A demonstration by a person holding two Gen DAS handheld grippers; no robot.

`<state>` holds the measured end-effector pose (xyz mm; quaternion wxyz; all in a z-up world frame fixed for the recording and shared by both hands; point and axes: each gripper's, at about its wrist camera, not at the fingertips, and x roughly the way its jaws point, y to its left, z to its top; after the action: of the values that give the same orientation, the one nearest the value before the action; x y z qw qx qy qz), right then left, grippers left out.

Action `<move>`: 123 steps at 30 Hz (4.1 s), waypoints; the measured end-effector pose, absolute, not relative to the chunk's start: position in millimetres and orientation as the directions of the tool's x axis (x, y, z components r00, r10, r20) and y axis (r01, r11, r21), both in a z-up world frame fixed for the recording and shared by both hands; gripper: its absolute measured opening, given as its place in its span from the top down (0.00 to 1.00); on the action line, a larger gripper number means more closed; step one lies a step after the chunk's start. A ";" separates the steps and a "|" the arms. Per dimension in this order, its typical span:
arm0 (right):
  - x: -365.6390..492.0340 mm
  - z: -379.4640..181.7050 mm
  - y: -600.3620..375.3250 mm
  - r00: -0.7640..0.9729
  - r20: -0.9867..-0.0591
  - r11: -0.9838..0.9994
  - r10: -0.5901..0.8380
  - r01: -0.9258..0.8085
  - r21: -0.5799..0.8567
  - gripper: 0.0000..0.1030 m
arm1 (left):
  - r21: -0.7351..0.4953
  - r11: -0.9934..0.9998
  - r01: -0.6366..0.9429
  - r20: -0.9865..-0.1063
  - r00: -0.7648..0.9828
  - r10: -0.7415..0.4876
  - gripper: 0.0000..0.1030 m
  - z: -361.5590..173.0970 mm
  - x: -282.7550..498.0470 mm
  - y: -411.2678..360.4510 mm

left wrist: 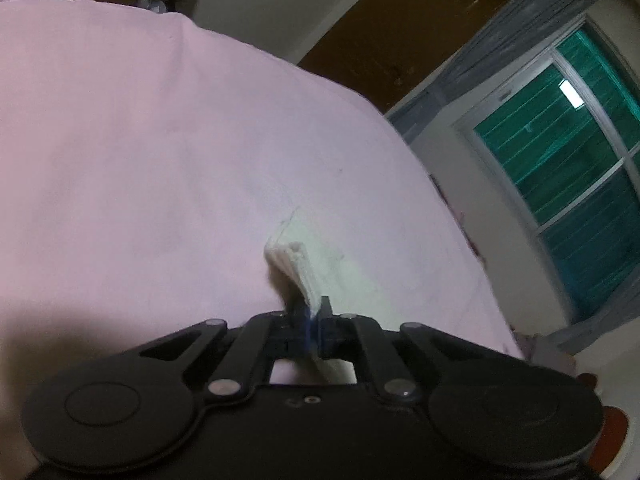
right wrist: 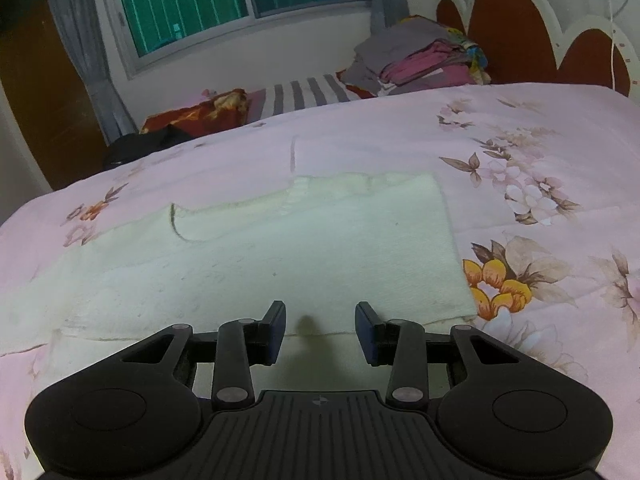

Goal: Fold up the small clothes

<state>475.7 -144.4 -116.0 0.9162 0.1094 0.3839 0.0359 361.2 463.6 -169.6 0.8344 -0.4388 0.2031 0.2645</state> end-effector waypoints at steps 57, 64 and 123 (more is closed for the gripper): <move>511.0 -135.5 -151.0 0.611 -0.659 0.829 0.439 0.006 0.559 0.62 | -0.188 0.973 -0.132 -0.700 0.713 -0.039 0.48 -149.3 445.9 173.2; 520.4 -128.6 -123.6 0.606 -0.682 0.885 0.410 -0.084 0.457 0.96 | -0.144 0.984 -0.104 -0.705 0.709 -0.028 0.50 -155.4 467.4 169.8; 481.0 -106.4 -204.9 0.748 -0.625 0.948 0.222 -0.016 0.317 0.84 | -0.132 0.985 0.107 -0.652 0.740 -0.167 0.42 -135.1 487.9 117.7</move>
<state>481.0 -204.9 -106.4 0.9233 0.1473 0.3490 0.0643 487.9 117.7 -135.1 0.9316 -0.0427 0.3532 -0.0737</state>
